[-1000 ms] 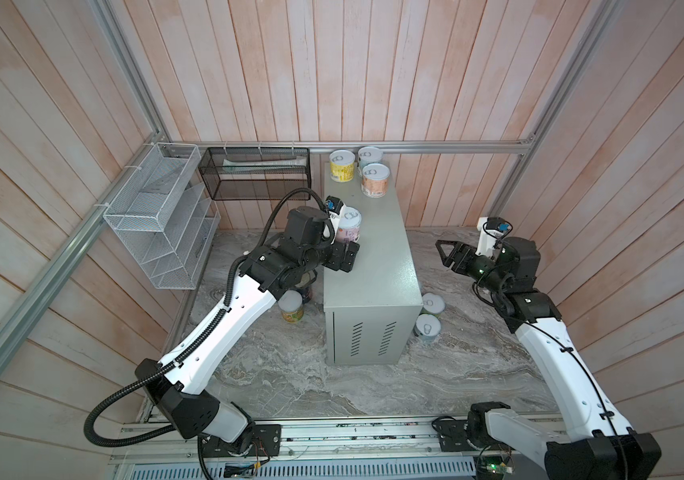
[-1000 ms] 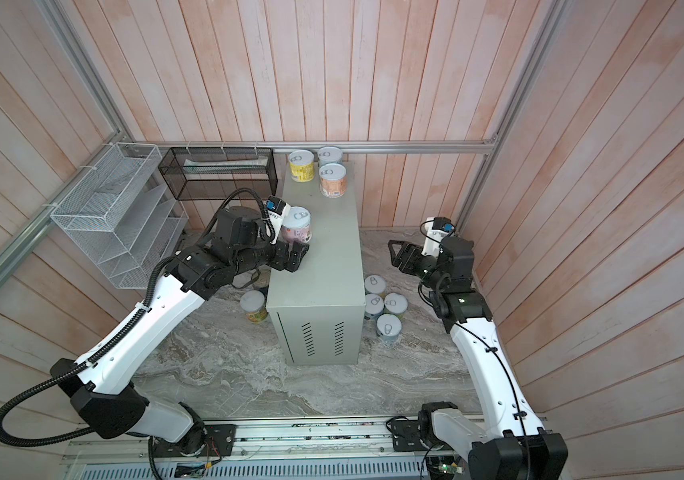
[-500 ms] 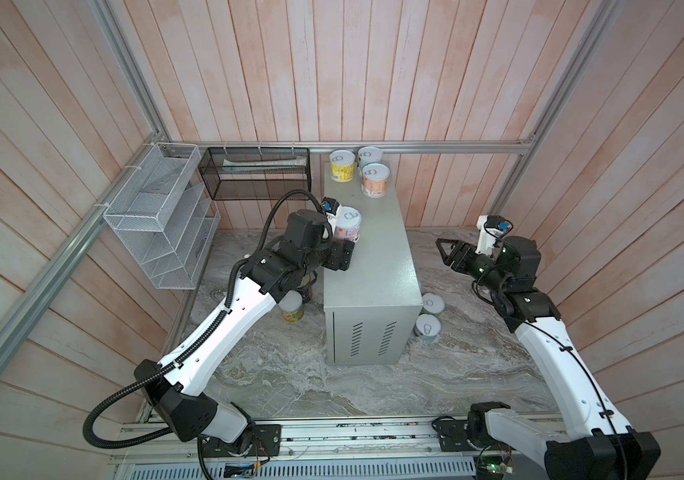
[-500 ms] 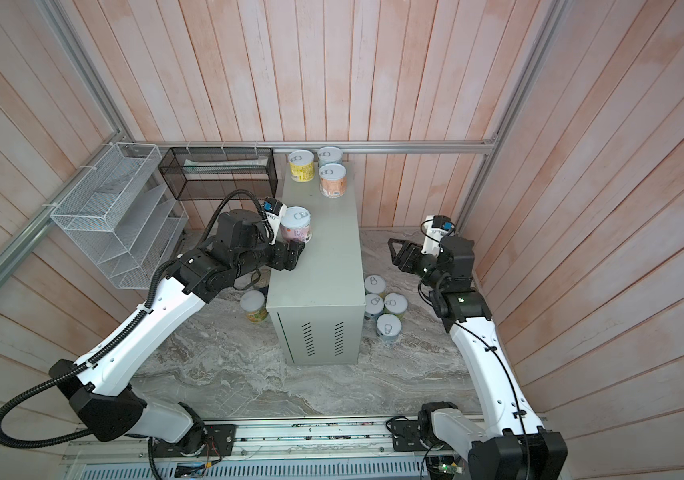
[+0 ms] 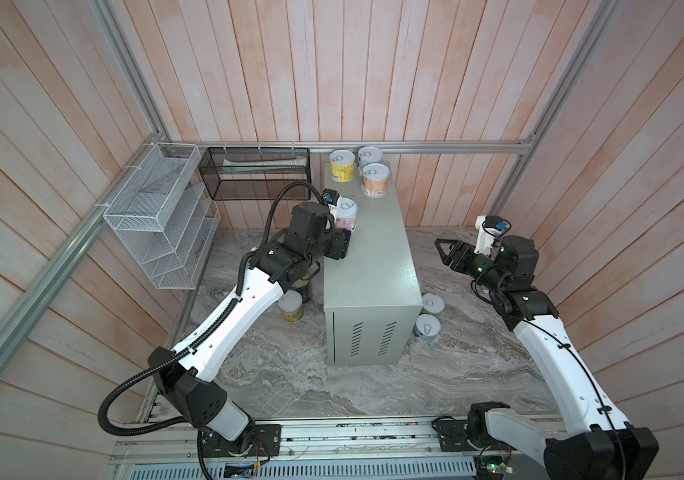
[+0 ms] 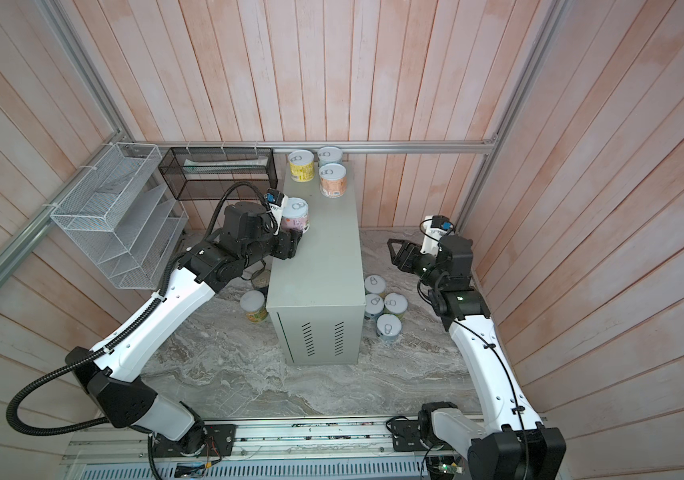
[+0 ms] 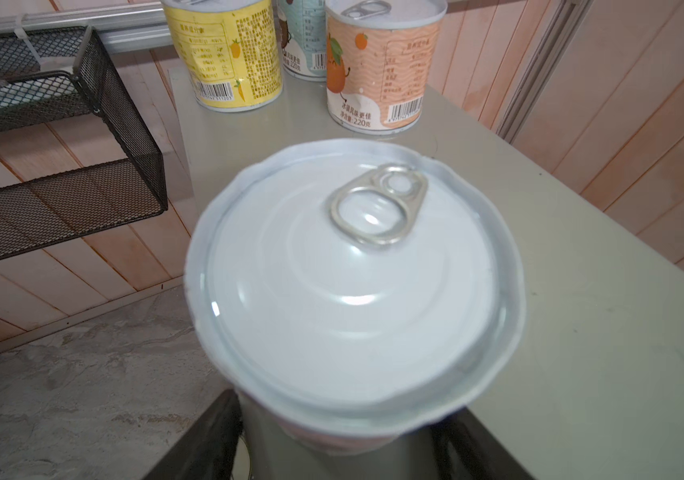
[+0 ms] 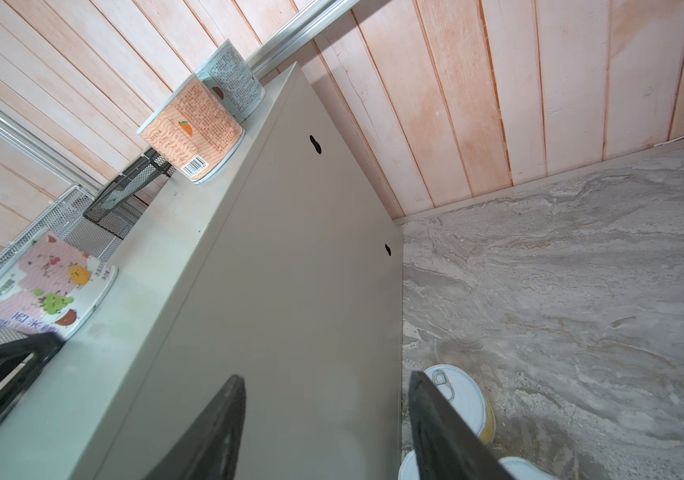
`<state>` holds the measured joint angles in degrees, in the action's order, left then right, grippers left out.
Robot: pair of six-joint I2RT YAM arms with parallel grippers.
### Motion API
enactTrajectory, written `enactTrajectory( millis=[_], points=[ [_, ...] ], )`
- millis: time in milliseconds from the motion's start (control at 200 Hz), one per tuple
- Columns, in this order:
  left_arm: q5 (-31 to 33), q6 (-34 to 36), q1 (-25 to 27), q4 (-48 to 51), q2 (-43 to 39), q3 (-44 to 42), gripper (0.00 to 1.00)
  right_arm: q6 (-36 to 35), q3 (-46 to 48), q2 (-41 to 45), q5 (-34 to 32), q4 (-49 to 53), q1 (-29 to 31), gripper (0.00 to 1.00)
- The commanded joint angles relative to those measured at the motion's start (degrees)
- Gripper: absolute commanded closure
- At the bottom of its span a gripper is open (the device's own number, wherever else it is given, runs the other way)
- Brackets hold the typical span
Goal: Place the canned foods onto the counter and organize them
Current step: 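Carry the white-lidded can over the cabinet top toward the other cans, then lower the white-lidded can in front of the yellow and orange cans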
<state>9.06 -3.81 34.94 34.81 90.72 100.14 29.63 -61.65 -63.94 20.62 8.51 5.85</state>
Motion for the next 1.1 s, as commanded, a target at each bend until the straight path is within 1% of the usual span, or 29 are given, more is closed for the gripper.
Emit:
enactTrajectory(
  millis=[0, 280, 455, 575, 780, 1095],
  points=[
    [-0.57, 1.48, -0.48, -2.64, 2.18, 2.07, 0.27, -0.26, 0.04, -0.42, 0.65, -1.58, -0.13, 0.38],
    [-2.79, 1.53, -2.05, -5.25, 5.87, 4.4, 0.28, -0.71, -0.23, -1.65, 0.38, -1.75, -0.13, 0.38],
    [-3.29, 2.47, -2.5, -5.89, 8.8, 7.38, 0.28, -0.62, 0.07, -2.36, 0.43, -2.1, -0.11, 0.38],
    [-3.26, 3.28, -2.59, -5.89, 10.89, 9.88, 0.25, -0.76, 0.2, -2.76, 0.39, -2.21, -0.13, 0.38],
    [-3.7, 4.42, -3.01, -6.84, 13.68, 12.49, 0.25, -1.22, -0.85, -3.91, 0.58, -1.95, -0.15, 0.38],
    [-4.75, 3.37, -4.37, -6.7, 18.19, 18.26, 0.25, -1.16, -2.47, -5.4, 1.17, -2.3, -0.11, 0.38]
  ],
)
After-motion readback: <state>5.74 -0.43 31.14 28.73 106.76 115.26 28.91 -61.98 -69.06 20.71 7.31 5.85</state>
